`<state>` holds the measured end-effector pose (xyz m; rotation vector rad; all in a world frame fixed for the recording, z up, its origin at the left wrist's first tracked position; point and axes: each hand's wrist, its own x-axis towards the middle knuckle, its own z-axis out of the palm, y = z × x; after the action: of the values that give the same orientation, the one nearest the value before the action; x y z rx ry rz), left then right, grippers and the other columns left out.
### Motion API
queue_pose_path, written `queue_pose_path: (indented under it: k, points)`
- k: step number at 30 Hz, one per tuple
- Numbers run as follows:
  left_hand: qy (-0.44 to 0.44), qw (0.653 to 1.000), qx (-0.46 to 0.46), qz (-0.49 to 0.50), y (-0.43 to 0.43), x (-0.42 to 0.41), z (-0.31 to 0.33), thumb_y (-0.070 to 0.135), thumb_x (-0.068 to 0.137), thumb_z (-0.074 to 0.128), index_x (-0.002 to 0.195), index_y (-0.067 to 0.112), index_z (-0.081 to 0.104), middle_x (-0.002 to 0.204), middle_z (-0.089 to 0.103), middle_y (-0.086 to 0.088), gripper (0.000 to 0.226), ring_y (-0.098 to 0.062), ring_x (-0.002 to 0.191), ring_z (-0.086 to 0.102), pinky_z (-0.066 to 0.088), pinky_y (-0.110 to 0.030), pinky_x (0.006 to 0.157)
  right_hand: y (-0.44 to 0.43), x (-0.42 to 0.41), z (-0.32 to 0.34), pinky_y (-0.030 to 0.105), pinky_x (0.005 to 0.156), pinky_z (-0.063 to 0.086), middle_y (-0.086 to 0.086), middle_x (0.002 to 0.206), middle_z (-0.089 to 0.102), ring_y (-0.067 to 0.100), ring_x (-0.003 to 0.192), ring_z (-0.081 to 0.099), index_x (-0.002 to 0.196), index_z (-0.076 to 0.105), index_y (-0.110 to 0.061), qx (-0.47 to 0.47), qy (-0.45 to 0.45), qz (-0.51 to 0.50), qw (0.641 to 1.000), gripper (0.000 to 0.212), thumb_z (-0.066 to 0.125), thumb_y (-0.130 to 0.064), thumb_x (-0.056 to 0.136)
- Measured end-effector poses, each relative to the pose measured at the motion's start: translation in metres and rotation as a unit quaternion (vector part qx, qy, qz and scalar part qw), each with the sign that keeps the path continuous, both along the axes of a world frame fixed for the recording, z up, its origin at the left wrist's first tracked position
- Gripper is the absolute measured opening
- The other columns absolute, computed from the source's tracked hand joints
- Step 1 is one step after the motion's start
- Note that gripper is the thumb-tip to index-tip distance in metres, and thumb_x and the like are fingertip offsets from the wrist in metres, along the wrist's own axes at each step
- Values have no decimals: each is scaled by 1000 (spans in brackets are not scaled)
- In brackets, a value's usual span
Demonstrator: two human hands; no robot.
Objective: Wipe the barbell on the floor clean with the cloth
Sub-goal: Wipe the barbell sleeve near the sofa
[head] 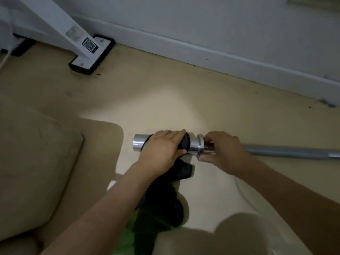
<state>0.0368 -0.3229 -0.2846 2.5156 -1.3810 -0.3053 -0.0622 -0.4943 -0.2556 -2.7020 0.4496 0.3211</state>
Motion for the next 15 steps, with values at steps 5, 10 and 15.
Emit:
queue_pose_path:
  k: [5,10,15]
  points:
    - [-46,993,-111,11,-3,-48,-11,8,77,47,125,13,59,129,60,-3,50,-18,122,54,34,-33,108,7,1,3,35,77,25,-6,99,57,18,104,49,96,55,-23,-89,-7,29,996,25,60,-42,81]
    - [89,965,-141,203,63,-55,7,6,81,56,114,26,66,103,72,9,40,-10,94,66,48,-14,77,26,-7,11,43,87,32,-1,118,51,22,111,41,113,58,-23,-135,-14,-44,990,39,65,-41,79]
    - [451,689,-380,422,57,-59,53,13,84,68,97,13,57,81,74,-9,18,-20,72,71,56,-32,62,96,-12,30,34,97,43,-13,123,58,6,115,52,127,46,-43,389,-57,-71,917,49,63,-44,81]
